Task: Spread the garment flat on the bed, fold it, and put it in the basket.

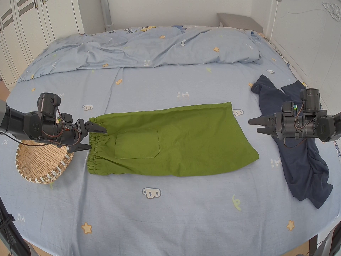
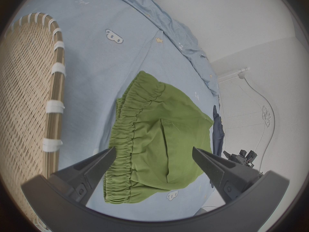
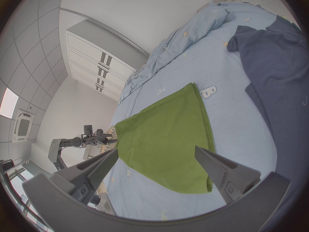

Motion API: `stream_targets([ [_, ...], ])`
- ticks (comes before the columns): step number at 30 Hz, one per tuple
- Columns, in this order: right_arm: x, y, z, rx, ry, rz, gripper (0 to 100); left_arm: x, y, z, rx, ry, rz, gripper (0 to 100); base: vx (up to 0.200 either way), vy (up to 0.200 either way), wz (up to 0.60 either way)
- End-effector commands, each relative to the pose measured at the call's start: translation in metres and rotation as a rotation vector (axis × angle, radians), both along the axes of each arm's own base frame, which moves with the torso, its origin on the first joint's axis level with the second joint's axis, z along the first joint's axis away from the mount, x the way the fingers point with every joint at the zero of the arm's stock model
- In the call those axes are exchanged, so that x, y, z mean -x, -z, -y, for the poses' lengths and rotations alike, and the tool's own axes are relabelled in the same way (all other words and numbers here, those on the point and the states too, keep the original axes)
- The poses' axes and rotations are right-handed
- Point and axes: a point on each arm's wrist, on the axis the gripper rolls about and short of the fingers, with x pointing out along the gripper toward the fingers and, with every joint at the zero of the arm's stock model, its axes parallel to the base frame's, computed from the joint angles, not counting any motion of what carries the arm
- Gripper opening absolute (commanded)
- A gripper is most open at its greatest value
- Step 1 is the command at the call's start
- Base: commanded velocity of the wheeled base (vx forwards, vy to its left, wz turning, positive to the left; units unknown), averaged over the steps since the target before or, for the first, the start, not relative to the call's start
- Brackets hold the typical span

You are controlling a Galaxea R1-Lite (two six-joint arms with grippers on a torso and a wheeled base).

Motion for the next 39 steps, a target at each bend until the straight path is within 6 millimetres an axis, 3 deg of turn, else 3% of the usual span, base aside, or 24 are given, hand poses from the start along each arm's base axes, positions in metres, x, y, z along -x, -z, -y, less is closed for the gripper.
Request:
stream_targets([
  [1, 0.001, 0.0, -0.003, 0.0, -0.008, 0.0, 100, 0.009, 0.008, 0.003, -0.004, 0.007, -0.01, 100, 0.0, 0.0, 0.0],
  [30, 0.0, 0.005, -0.009, 0.004, -0.027, -0.009, 100, 0.006, 0.026, 0.001, -0.071, -0.004, 0.013, 100, 0.0, 0.0, 0.0],
  [39, 0.0, 0.005, -0.009, 0.004, -0.027, -0.011, 100, -0.002, 0.044, 0.002, -0.064, -0.001, -0.003, 100, 0.0, 0.0, 0.0],
])
